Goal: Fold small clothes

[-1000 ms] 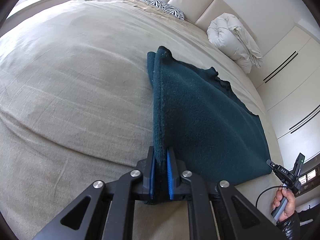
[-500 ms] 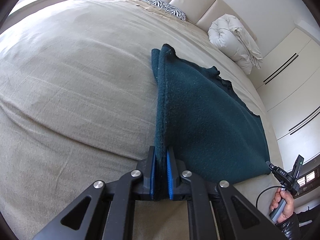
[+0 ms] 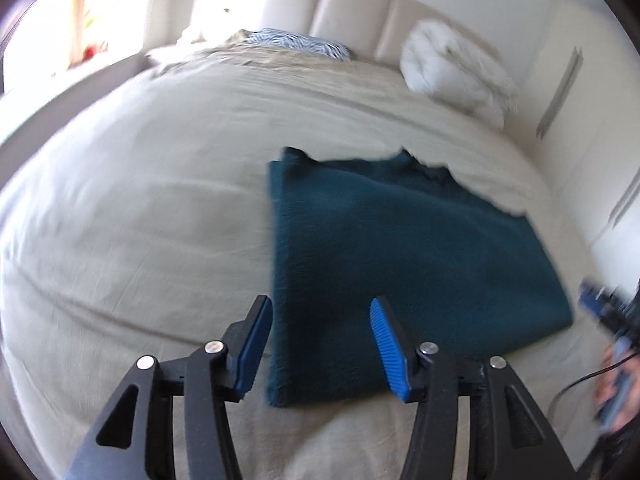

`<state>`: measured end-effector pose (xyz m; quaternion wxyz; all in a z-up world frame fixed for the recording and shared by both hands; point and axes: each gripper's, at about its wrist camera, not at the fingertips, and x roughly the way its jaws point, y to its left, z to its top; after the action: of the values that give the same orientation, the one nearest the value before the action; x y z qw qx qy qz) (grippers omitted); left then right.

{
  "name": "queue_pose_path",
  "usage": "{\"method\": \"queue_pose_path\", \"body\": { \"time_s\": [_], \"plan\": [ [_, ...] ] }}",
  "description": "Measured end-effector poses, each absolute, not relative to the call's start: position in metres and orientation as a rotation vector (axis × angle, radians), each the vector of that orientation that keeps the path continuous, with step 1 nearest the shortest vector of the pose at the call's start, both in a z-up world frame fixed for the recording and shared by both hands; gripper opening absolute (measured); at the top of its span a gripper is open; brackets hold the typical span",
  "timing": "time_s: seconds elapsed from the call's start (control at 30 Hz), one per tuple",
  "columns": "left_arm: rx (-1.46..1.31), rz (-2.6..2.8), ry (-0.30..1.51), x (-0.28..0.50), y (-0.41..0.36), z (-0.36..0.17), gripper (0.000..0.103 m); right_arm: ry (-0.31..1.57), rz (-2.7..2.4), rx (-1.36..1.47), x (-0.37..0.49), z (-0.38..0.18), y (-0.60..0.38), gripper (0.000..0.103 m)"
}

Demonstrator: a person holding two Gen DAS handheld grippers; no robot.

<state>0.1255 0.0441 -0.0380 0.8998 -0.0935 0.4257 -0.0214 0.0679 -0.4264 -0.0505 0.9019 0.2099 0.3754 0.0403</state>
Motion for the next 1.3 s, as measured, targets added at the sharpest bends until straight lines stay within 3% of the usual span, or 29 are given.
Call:
{"method": "queue_pose_path", "body": {
  "time_s": [0.4,0.57,0.97,1.3],
  "plan": [
    [0.009,-0.006,1.01,0.156,-0.013,-0.082,0.057,0.992,0.482,0.702,0.123,-0.122,-0.318,0.058],
    [0.016,-0.011,1.011,0.157,-0.014,-0.084,0.058,0.958,0.466,0.782,0.122,-0.125,-0.351,0.049],
    [0.018,-0.015,1.005,0.157,-0.015,-0.085,0.059,0.759,0.168,0.956,0.082,-0.128,-0.502,0.049],
    [-0.011,-0.034,0.999,0.153,-0.011,-0.084,0.06,0.7,0.094,0.918,0.054,-0.096,-0.511,0.053]
  ]
}}
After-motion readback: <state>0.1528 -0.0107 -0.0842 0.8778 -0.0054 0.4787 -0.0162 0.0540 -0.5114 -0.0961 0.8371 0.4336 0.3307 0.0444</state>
